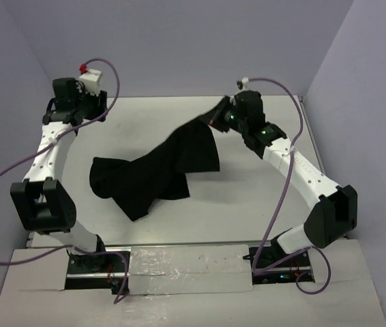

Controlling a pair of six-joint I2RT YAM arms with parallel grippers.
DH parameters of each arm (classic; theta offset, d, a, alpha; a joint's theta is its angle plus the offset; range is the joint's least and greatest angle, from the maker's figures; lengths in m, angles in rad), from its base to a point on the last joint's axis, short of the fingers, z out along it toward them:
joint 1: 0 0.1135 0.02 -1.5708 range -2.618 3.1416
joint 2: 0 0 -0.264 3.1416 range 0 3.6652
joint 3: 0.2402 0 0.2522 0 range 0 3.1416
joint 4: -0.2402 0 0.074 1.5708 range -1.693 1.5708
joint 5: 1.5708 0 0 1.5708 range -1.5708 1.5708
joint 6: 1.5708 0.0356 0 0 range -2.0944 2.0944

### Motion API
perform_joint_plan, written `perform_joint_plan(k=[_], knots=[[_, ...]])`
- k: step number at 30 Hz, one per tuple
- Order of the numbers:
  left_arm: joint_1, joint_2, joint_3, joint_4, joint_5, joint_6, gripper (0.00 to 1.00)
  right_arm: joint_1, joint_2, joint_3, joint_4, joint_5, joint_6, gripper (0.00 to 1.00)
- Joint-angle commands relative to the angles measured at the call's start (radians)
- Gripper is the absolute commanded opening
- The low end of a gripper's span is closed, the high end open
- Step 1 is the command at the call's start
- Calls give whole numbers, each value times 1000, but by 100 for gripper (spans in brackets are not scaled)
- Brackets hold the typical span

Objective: Roll the t-shirts
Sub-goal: Flatten out the T-shirt at the center of the board.

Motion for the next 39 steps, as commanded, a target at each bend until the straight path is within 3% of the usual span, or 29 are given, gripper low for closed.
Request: perform_joint_plan(k=[1, 5, 10, 14, 16, 23, 32, 34, 36, 37, 39], knots=[[-113, 46, 92, -111, 49, 134, 63, -53, -130, -199, 67, 111, 178, 0], [-366, -13, -20, -157, 70, 277, 58, -133, -135, -350, 82, 182, 200, 0], [-552, -84, -220, -429, 116, 403, 55, -234, -93, -473, 64, 206, 159, 0], [-694, -200, -461, -377, -49, 434, 60, -242, -72, -513, 64, 219, 123, 0], [-722, -220, -552, -326, -89, 404, 61, -242, -58, -528, 69, 213, 119, 0], [-767, -224, -664, -179, -158, 243, 67, -242, -76, -567, 92, 217, 102, 0], [-793, -211, -735, -114, -170, 255, 65, -242, -99, -571, 72, 260, 70, 0], [-793, -202, -754, -96, -170, 263, 56, -242, -93, -568, 69, 266, 63, 0], [-788, -195, -758, -76, -201, 265, 14, -243, -92, -559, 61, 274, 54, 0], [-779, -188, -745, -76, -212, 263, 1, -243, -98, -553, 53, 280, 51, 0], [-687, -188, -657, -94, -213, 262, 0, -253, -115, -533, 37, 294, 24, 0]])
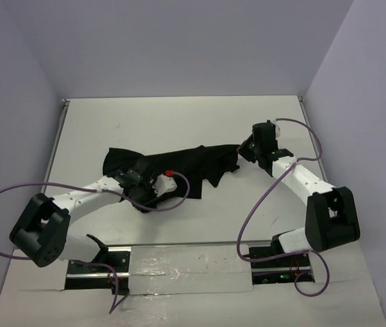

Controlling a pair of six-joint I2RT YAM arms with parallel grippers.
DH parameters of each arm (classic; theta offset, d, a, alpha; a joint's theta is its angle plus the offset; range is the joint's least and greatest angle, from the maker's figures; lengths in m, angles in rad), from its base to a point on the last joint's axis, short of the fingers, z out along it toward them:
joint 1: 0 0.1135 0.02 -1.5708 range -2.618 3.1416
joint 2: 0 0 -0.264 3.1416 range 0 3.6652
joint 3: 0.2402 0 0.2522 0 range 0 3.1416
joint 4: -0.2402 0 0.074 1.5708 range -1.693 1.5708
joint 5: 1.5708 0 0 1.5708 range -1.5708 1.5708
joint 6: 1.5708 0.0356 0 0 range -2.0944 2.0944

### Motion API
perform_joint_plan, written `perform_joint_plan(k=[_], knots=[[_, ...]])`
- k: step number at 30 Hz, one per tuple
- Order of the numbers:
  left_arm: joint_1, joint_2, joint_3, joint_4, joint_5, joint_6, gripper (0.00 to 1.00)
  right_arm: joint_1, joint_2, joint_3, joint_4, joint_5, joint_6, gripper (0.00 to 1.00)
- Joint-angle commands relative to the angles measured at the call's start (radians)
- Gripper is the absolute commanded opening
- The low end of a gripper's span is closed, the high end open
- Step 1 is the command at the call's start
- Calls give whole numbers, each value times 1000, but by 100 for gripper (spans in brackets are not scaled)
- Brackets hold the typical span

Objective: Roll the t-shirts
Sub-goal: Flatten out the T-shirt at the center of the board.

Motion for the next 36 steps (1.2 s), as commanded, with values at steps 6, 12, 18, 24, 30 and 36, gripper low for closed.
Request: perform_joint_plan(k=[6, 12, 18, 24, 30, 36], knots=[[438, 80, 659, -42, -74, 108, 0, -69, -118, 238, -55, 22, -221, 0], [511, 232, 1113, -21, -105, 263, 0, -136, -23, 646, -163, -66, -374, 0], [541, 316, 1329, 10, -115, 349, 0, -201, 58, 929, -296, -143, -474, 0], [550, 243, 1285, -34, -96, 381, 0, -201, -28, 934, -425, -181, -572, 0], [554, 247, 1377, -200, -40, 318, 0, -201, -92, 894, -476, -265, -589, 0], [559, 397, 1390, -67, -26, 266, 0, -205, 168, 1058, -420, -261, -523, 0]])
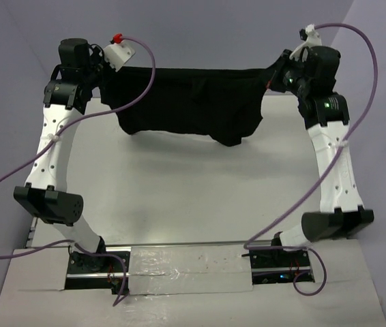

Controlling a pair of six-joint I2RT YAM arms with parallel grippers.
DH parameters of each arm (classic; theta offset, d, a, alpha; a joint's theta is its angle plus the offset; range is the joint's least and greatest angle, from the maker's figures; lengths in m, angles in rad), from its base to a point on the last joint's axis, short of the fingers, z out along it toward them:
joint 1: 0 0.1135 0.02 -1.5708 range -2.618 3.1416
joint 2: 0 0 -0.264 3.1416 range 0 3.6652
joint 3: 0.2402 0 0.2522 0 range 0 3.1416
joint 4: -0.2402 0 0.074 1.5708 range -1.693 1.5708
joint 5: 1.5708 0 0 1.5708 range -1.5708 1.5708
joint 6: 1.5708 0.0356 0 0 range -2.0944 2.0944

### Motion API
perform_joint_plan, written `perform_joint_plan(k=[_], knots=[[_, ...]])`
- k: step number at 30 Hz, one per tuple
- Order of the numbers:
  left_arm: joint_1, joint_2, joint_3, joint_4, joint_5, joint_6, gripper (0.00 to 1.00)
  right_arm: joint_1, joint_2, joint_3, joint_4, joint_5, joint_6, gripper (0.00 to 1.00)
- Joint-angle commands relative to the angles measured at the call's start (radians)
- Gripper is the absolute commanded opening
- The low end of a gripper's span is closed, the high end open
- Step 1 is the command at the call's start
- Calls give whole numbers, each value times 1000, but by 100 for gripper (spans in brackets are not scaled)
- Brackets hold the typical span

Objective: Roll the t-shirts
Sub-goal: Flatten out the T-shirt at the center of the board.

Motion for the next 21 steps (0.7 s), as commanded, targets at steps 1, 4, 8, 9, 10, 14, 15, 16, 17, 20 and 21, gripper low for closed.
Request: perform_joint_plan(k=[1, 4, 8, 9, 10, 14, 15, 16, 17, 20, 21], knots=[[40, 120, 118, 100, -53, -65, 0, -38, 192, 147, 47, 47, 40, 0], [60, 258, 284, 175, -98, -142, 0, -46, 418, 412, 26, 36, 113, 0], [82, 348, 369, 316, -137, -184, 0, -55, 599, 707, 65, 1, 224, 0], [91, 345, 361, 388, -139, -187, 0, -54, 605, 709, 95, 1, 235, 0], [94, 337, 347, 416, -132, -190, 0, -55, 585, 677, 159, 2, 241, 0], [108, 294, 340, 464, -69, -185, 0, -55, 489, 583, 224, 58, 203, 0], [114, 273, 337, 458, -53, -181, 0, -55, 472, 575, 212, 70, 189, 0], [114, 260, 315, 451, -35, -171, 0, -54, 457, 563, 201, 79, 166, 0], [114, 230, 298, 429, -12, -161, 0, -54, 415, 519, 178, 82, 155, 0], [114, 155, 170, 405, 4, -118, 0, -54, 293, 320, 193, 76, 124, 0], [114, 139, 136, 395, 14, -98, 0, -55, 259, 261, 204, 75, 120, 0]])
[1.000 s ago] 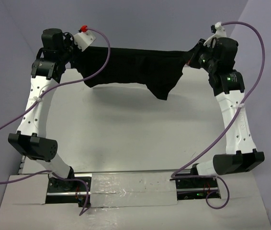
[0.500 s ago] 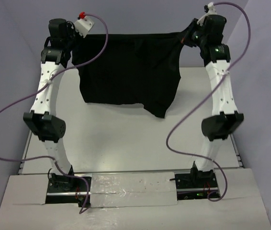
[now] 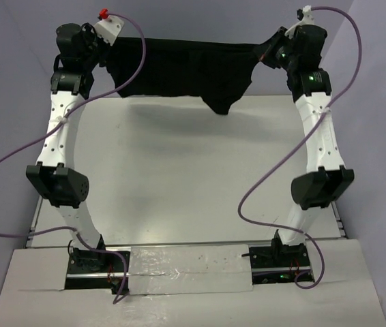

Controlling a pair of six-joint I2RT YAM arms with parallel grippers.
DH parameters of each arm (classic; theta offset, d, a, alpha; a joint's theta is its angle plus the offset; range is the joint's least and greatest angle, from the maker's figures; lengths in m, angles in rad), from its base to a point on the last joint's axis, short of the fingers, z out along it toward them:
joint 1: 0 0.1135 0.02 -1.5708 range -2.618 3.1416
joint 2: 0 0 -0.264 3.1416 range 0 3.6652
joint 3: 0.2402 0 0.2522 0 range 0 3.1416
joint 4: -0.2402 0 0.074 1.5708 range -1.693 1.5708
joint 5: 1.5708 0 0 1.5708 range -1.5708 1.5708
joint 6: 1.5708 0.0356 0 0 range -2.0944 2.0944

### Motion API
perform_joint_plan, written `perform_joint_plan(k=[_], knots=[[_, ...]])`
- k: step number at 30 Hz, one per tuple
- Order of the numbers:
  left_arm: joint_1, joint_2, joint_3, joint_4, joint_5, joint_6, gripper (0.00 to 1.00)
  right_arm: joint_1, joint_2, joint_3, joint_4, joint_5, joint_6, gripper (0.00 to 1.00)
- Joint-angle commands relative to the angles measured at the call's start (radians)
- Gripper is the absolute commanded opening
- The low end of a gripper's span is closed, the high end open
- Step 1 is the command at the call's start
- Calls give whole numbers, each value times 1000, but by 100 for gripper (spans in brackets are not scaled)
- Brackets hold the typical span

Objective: Roll the t-shirts
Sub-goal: Flatten out the T-shirt at the center of the board.

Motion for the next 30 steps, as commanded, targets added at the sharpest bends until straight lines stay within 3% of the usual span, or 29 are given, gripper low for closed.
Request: perform_joint_plan(k=[1, 5, 6, 9, 12, 14, 16, 18, 21, 24, 26, 30], knots=[[48, -124, -133, 25, -16, 71, 0, -32, -183, -236, 88, 84, -66, 0], [48, -268, -367, -182, 170, 206, 1, -31, -338, -557, 113, 64, -73, 0], [47, -292, -470, -227, 245, 287, 3, -32, -393, -675, 113, 62, -76, 0], [39, -353, -593, -456, 320, 483, 9, -31, -464, -832, 90, 50, -80, 0], [15, -388, -829, -581, 318, 627, 18, -31, -560, -1074, 79, 15, -68, 0], [-5, -411, -929, -577, 270, 680, 21, -31, -578, -1150, 79, 7, -65, 0], [-47, -413, -1058, -519, 224, 708, 33, -31, -573, -1234, 89, 16, -45, 0], [-83, -396, -1142, -462, 151, 688, 51, -32, -526, -1289, 133, -10, -18, 0], [-84, -352, -1120, -488, 144, 621, 69, -31, -460, -1305, 174, -47, 19, 0], [-53, -344, -1059, -571, 163, 564, 74, -31, -378, -1276, 172, -38, 16, 0], [-47, -393, -1075, -517, 150, 524, 73, -31, -332, -1259, 150, -11, 3, 0], [-64, -476, -1245, -353, 135, 515, 73, -31, -280, -1206, 127, 44, -25, 1]])
